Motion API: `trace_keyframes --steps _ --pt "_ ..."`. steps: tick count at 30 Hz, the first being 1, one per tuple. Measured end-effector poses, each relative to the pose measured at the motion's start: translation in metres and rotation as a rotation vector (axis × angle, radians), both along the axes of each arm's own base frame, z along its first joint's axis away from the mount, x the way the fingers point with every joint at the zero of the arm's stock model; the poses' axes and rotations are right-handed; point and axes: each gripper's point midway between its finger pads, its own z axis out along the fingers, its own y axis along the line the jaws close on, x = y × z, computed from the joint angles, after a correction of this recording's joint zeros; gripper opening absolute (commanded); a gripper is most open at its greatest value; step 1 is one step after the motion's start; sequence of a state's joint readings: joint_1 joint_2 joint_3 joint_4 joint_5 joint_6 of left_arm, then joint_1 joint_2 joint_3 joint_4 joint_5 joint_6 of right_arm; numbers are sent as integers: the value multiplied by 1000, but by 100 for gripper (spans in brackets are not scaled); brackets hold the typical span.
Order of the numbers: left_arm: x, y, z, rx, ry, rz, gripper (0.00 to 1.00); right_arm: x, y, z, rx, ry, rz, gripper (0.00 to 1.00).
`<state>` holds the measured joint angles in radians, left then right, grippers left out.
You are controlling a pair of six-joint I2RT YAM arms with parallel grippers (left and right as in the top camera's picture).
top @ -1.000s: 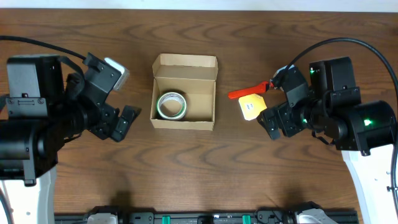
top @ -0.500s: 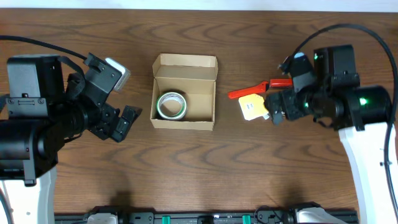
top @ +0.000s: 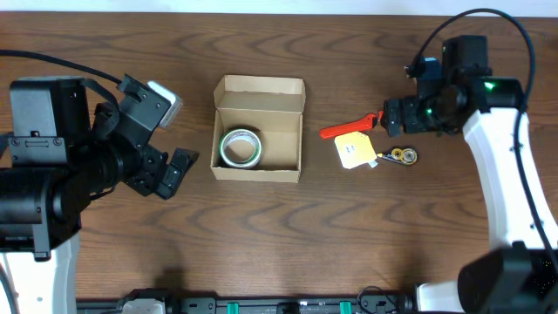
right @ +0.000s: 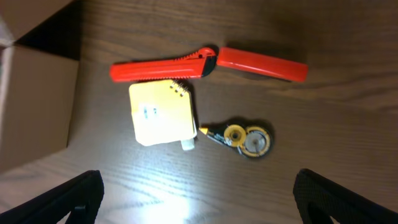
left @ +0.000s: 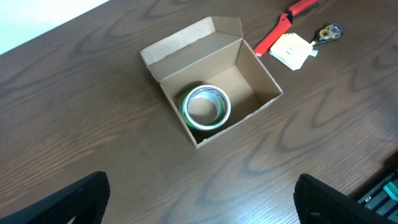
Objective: Pack container
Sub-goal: 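Reach the right gripper to the red stapler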
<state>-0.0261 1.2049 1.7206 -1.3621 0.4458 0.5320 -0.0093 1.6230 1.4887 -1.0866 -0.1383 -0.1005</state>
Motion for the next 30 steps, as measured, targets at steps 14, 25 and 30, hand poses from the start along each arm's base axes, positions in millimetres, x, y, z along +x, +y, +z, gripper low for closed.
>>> trace_keyframes --steps 14,25,30 --pt "0 0 0 0 0 0 95 38 27 -20 188 -30 -30 99" --pt "0 0 0 0 0 0 95 49 3 -21 256 4 -559 99" --pt "0 0 0 0 0 0 95 44 -3 -25 260 103 -749 99"
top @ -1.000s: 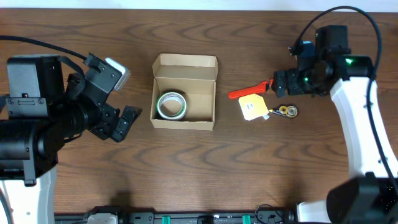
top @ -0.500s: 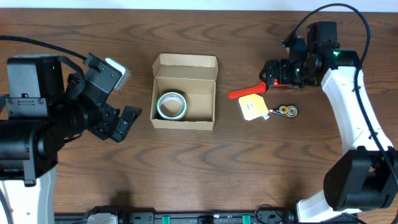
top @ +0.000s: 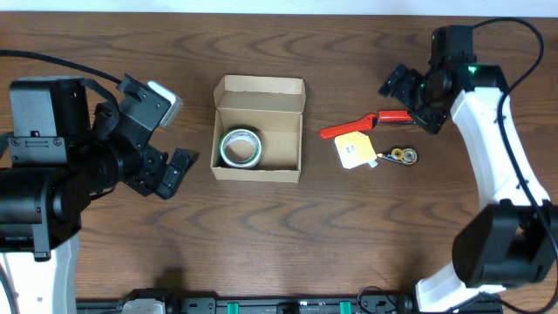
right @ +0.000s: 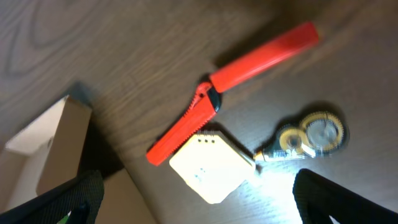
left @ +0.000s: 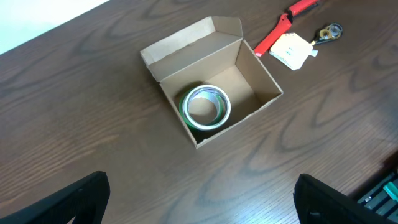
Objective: Pack container
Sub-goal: 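Reach the right gripper to the red stapler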
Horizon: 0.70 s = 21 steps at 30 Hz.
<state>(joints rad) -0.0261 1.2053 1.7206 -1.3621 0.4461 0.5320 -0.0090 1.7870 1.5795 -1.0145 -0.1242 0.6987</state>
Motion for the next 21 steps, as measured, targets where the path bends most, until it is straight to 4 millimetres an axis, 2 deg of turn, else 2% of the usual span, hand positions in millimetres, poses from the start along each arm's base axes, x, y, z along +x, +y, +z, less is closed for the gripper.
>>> trace_keyframes --steps 4,9,11,21 --pt "0 0 0 0 0 0 95 7 -4 -3 2 94 -82 99" --pt "0 0 0 0 0 0 95 25 -8 -15 -1 162 -165 99" --pt "0 0 0 0 0 0 95 31 -9 -25 0 182 -199 99" --pt "0 0 0 0 0 0 95 33 -16 -80 -29 301 -295 99"
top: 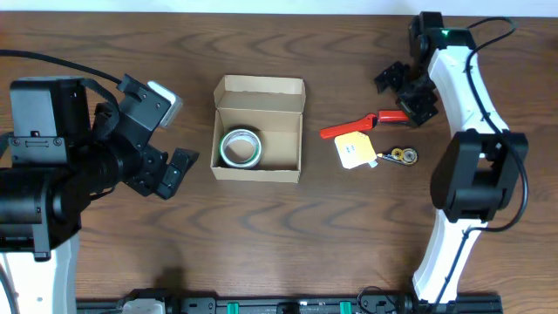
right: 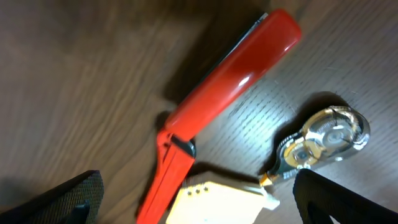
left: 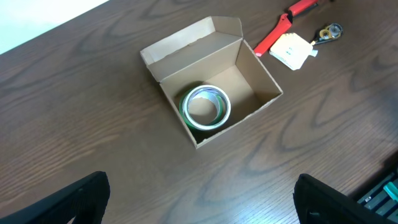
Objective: Pack container
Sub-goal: 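Reach the right gripper to the red stapler, then close the right gripper on the red stapler's end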
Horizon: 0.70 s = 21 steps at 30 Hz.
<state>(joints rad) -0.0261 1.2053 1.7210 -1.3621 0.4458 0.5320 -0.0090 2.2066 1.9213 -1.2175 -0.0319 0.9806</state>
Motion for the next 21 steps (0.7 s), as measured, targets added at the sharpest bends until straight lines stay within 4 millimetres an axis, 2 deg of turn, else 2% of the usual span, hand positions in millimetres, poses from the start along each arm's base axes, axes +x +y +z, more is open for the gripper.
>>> trace_keyframes --steps 11,21 --pt "0 0 0 0 0 0 95 19 -2 -39 -8 -5 -28 97" --pt "0 0 0 0 0 0 95 19 -4 -57 -19 20 -42 83"
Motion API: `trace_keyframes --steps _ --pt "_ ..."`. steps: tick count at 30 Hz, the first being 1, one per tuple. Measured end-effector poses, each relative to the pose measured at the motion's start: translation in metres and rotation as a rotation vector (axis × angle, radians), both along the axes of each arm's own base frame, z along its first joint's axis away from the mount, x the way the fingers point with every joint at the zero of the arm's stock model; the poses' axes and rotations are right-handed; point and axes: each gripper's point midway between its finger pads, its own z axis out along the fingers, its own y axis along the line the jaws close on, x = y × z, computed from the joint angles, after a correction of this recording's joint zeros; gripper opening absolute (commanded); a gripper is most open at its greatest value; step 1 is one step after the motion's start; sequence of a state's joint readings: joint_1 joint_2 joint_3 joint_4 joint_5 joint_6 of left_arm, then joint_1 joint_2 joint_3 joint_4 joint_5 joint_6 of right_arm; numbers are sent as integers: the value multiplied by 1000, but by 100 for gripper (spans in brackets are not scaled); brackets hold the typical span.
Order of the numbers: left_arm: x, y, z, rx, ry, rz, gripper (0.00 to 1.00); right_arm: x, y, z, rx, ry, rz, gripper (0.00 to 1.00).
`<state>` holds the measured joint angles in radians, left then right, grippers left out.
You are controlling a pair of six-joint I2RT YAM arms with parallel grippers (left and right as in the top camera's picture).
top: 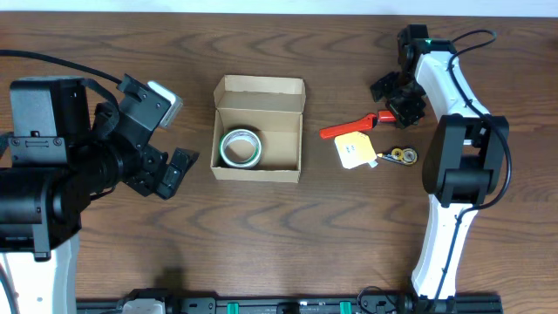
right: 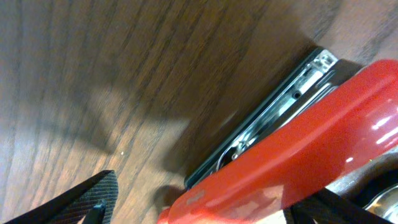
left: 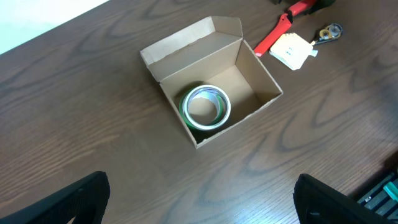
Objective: Pack container
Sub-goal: 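Close the right gripper on the red stapler's end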
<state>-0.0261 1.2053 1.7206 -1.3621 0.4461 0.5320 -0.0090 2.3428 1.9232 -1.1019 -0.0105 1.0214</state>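
Note:
An open cardboard box (top: 259, 166) sits mid-table with a tape roll (top: 240, 147) inside; the left wrist view shows both, the box (left: 264, 78) and the roll (left: 205, 107). Right of it lie a red hinged tool (top: 349, 128), a yellow notepad (top: 354, 150) and a small correction-tape dispenser (top: 401, 156). My right gripper (top: 397, 100) is open, low over the red tool's right end; that tool (right: 292, 162) fills its wrist view between the spread fingers (right: 93, 199). My left gripper (left: 202, 208) is open and empty, high to the left of the box.
The brown wooden table (top: 288, 227) carries nothing else. The box's back flap (top: 260, 85) stands up on the far side. A black rail runs along the table's near edge (top: 279, 305).
My right gripper has come down closer to the red tool's right end, which now fills its wrist view. The left arm, box and other items are unchanged.
My right gripper first hung high over the red tool, notepad and dispenser. Then it stood further back and turned, the items seen at an angle. Then it was closer to the red tool's handle, and now it is low over that end. Nothing has been lifted.

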Motion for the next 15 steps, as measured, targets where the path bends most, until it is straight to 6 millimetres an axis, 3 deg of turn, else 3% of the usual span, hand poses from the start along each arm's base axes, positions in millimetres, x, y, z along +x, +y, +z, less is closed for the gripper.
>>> trace_keyframes --steps 15 --pt "0 0 0 0 0 0 95 3 -5 -2 -30 -11 -3 80"
